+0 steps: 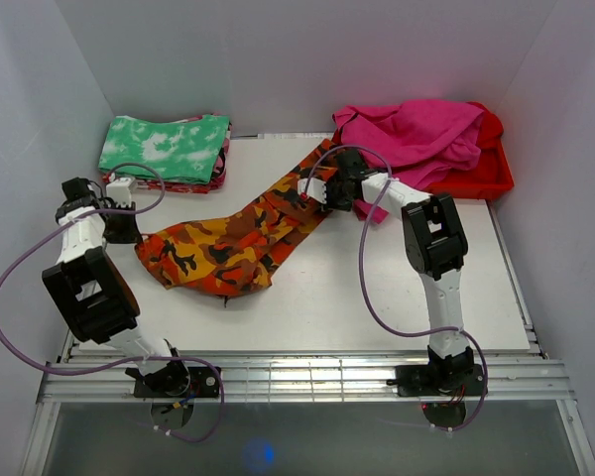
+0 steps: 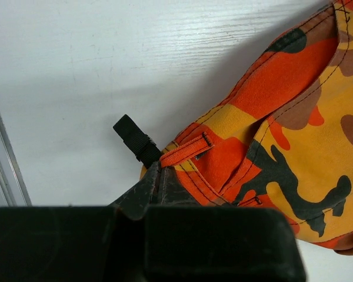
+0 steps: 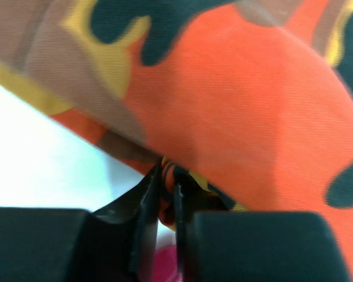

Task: Fold and stack the trousers
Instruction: Move the trousers to the center of the board

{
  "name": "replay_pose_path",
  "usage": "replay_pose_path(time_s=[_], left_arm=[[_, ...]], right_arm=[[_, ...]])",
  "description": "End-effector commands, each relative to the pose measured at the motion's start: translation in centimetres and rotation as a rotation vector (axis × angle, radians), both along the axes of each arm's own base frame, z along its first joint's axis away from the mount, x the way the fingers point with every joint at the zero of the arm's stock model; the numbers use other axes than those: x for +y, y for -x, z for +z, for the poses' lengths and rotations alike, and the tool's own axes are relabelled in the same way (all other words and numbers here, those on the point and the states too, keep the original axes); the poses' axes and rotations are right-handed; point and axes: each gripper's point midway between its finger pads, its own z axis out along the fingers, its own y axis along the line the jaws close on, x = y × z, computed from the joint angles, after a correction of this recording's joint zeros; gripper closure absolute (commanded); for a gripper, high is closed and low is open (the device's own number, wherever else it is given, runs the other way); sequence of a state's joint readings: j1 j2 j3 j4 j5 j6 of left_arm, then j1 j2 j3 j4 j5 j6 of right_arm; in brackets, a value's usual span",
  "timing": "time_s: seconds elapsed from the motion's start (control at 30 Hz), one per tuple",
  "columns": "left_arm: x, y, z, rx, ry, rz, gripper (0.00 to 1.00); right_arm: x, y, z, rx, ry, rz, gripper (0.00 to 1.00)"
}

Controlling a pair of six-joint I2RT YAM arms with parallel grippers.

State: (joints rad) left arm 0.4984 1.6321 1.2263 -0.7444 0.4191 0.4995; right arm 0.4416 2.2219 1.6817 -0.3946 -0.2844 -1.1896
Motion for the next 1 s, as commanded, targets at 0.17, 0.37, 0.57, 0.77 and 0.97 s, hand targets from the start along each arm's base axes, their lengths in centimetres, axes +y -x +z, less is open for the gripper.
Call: replay_pose_path(time_s=[0.17, 0.37, 0.57, 0.77, 0.97], left_arm=[[0.7, -1.2, 2.0, -0.061, 0.015, -0.002, 1.00], [0.1, -1.1, 1.6, -0.054, 0.045, -0.025, 1.00], [-1.9, -0.6, 0.4, -0.016, 0.092, -0.105, 1.00], [-2.8, -0.6, -0.5, 0.001, 0.101, -0.115, 1.00], [-3.1, -0.7, -1.1, 0.012, 0.122, -0.116, 1.00]], right_arm=[[-2.7, 18.2, -4.0, 0.580, 0.211, 0.112, 0.92], [-4.7, 26.6, -0.6, 0.820, 0.216, 0.105, 0.92], [-6.2, 33.9, 2.1, 0.918, 0.206, 0.129, 0.92], [-6.4, 33.6, 4.3, 0.791, 0.136, 0.014, 0.77], [-5.2, 23.9, 12.7, 0.500, -0.151, -0.201, 0.51]])
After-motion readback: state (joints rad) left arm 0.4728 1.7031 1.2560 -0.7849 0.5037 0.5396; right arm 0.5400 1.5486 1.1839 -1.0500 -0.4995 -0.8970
